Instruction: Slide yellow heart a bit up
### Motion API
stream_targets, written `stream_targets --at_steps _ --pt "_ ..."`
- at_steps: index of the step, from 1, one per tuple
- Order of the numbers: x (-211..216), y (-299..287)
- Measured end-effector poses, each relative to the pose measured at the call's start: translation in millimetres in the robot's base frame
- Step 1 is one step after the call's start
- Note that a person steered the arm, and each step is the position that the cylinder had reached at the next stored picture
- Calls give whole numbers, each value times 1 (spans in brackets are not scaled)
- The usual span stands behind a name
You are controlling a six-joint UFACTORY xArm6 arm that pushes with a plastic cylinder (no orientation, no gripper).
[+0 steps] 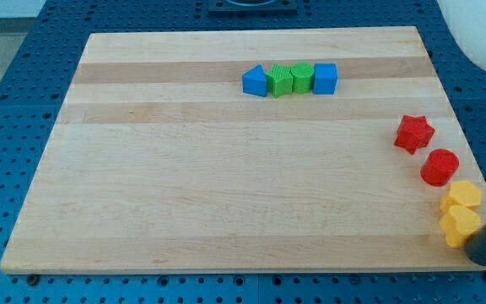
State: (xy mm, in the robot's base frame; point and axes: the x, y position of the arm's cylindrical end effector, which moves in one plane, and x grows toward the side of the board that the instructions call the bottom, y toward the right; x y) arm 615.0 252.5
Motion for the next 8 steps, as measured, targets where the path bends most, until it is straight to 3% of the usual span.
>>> stream_targets --at_steps 4,6,7,8 --pt "-23 -13" --pt "-47 -55" --pt "-45 -66" --pt "-14 -61"
